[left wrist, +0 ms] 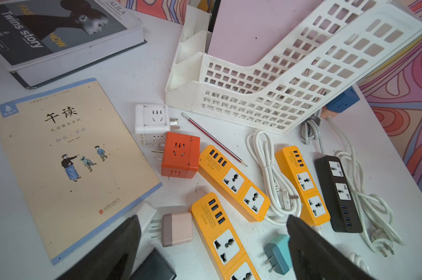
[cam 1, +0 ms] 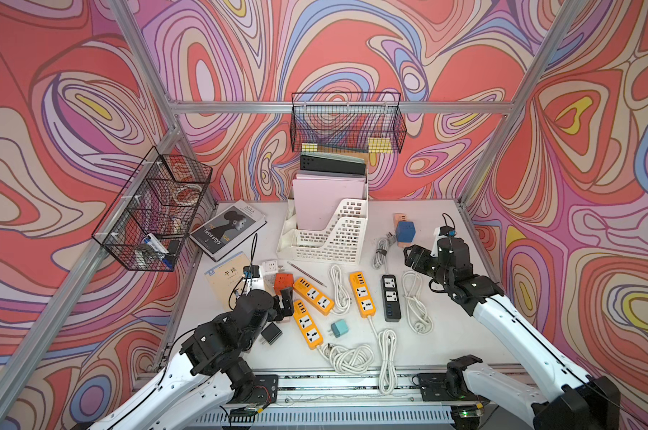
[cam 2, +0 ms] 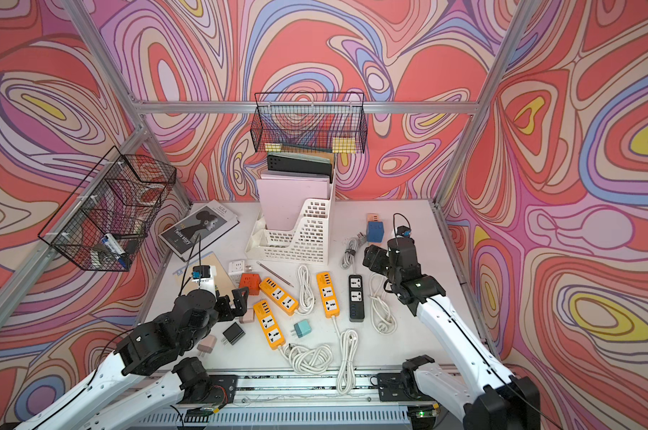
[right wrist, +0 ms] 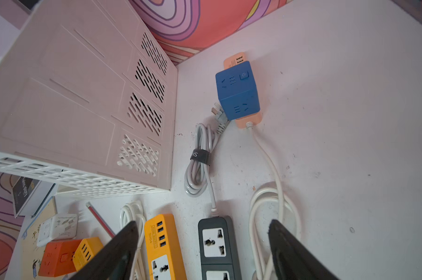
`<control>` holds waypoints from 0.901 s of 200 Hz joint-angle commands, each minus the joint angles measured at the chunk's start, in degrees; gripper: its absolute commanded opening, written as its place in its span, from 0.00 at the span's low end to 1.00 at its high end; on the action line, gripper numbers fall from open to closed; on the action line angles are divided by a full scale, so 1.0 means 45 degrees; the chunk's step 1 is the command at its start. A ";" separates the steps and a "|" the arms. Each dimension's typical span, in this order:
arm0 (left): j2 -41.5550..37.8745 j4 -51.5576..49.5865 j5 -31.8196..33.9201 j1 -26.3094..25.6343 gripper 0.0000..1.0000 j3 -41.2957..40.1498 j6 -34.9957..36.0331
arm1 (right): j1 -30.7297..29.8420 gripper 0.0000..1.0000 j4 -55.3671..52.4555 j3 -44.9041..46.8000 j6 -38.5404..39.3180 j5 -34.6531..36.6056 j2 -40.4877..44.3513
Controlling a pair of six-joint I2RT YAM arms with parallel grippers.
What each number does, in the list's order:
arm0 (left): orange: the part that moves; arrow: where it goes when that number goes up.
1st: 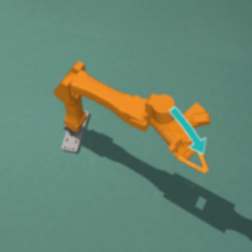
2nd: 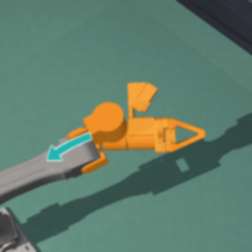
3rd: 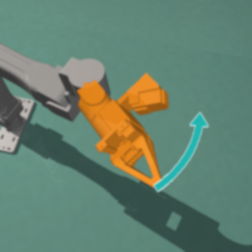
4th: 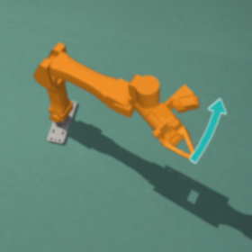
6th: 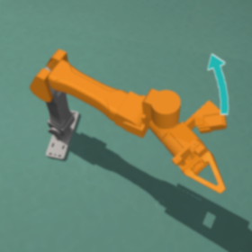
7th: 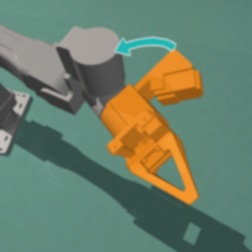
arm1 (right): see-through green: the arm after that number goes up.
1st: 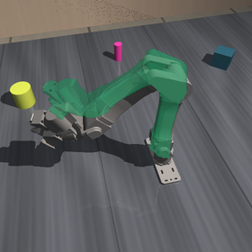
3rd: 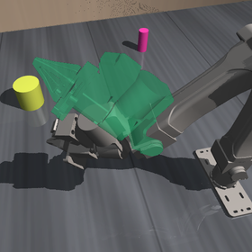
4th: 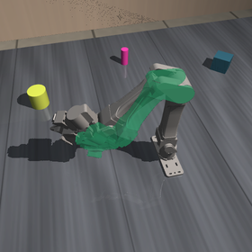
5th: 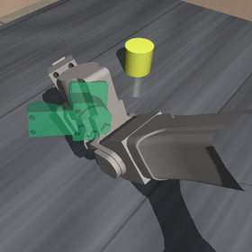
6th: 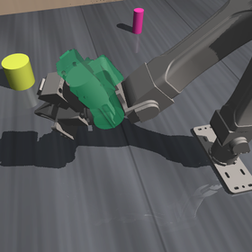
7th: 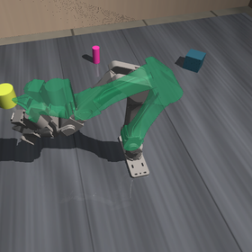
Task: Pull the plug off the socket
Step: Pick up the socket from the center of the board.
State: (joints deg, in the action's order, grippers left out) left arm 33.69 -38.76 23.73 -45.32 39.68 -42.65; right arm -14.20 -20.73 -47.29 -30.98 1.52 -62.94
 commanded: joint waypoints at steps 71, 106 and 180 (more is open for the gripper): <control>-0.0103 0.0140 -0.1364 0.0073 0.99 0.0059 0.0706 | 0.1252 0.98 -0.1172 -0.5458 0.4827 0.0198 -0.7418; -0.0895 -0.0702 -0.0588 0.0071 0.99 -0.0001 0.0174 | 0.1808 0.98 -0.2492 -0.8707 0.5752 -0.0013 -1.0673; -0.0896 -0.1042 0.0400 0.0071 0.99 0.0207 -0.1141 | 0.2266 0.87 -0.3815 -1.2261 0.5841 -0.0325 -1.3893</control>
State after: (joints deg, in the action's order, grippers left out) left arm 29.04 -42.52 22.81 -45.32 39.38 -45.32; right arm -3.92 -36.18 -100.09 -5.91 2.52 -124.03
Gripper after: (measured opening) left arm 0.992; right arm 0.899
